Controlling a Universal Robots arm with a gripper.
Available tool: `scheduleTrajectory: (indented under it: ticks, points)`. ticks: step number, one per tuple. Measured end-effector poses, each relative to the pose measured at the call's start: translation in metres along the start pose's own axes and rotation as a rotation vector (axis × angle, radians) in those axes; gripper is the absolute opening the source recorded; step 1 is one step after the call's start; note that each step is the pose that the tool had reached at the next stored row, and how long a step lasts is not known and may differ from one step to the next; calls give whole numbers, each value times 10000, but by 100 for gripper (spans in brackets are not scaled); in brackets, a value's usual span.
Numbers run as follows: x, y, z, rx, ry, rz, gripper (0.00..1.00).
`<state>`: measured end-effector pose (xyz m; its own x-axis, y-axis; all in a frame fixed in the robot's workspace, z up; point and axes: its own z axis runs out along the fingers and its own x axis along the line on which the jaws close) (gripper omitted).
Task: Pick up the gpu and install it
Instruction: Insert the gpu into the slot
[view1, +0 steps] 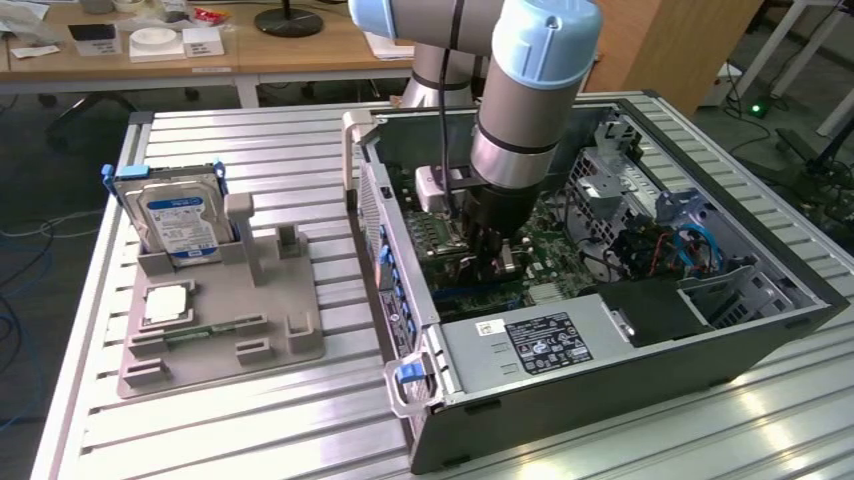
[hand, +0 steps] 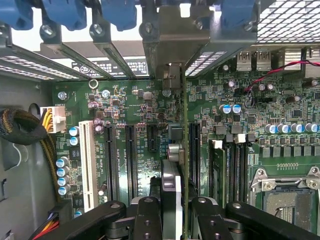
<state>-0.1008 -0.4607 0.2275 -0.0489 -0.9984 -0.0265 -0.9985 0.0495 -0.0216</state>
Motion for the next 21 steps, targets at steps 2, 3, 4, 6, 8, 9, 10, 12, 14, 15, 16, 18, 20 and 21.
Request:
scheduleTrajectory:
  ticks: [2, 3, 4, 6, 8, 9, 10, 12, 14, 15, 16, 18, 20, 21]
  points:
    - [0, 0, 0, 0, -1, 1, 28]
    - [0, 0, 0, 1, -1, 0, 28]
    - [0, 0, 0, 1, -1, 0, 28]
    - [0, 0, 0, 1, -1, 0, 28]
    - [0, 0, 0, 1, -1, 0, 28]
    - [0, 0, 0, 0, -1, 0, 28]
    - [0, 0, 0, 1, -1, 0, 28]
    - [0, 0, 0, 1, -1, 0, 28]
    - [0, 0, 0, 0, -2, 0, 28]
    - [0, 0, 0, 1, -1, 0, 28]
    - [0, 0, 0, 1, -1, 0, 28]
    - [0, 0, -1, 1, -3, 0, 28]
    - [-2, 3, -6, 7, -8, 0, 28]
    - [-2, 10, -14, 8, -7, -1, 28]
